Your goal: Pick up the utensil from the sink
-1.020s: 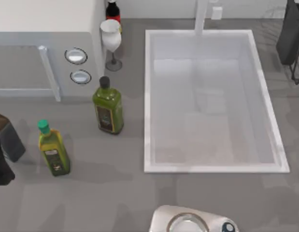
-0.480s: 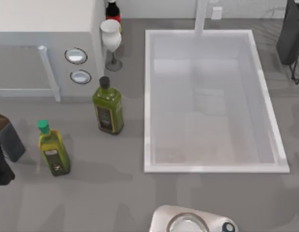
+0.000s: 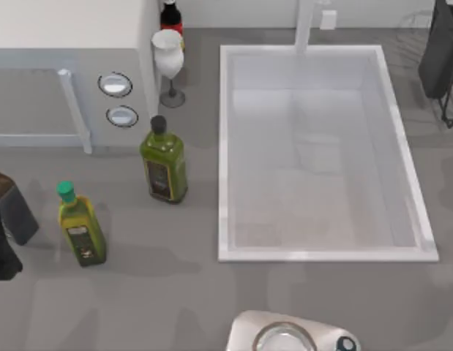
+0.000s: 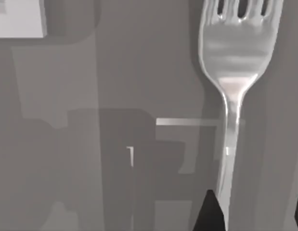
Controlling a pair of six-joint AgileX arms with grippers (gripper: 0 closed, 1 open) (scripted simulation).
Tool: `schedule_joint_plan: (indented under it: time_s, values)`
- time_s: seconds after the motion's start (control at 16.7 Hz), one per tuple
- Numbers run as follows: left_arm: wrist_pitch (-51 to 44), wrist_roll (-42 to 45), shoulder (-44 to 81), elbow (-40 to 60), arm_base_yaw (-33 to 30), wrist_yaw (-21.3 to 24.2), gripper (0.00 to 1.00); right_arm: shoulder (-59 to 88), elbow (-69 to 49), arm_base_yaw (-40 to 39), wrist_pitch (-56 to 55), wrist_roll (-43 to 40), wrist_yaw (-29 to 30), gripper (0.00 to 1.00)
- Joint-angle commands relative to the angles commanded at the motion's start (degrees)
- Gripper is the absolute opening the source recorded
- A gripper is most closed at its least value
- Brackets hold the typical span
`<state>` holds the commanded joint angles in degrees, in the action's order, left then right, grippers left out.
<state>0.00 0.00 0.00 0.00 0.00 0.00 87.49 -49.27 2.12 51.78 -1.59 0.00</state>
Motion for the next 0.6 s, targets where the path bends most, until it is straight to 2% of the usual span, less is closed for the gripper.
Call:
schedule_joint_plan:
  time_s: [0.3,0.6]
  values:
    - [0.0,0.0,0.0,0.0,0.0,0.0,1.00,0.0,0.0,0.0,0.0,0.0,0.0,0.98]
    - [0.0,0.0,0.0,0.0,0.0,0.0,1.00,0.0,0.0,0.0,0.0,0.0,0.0,1.00]
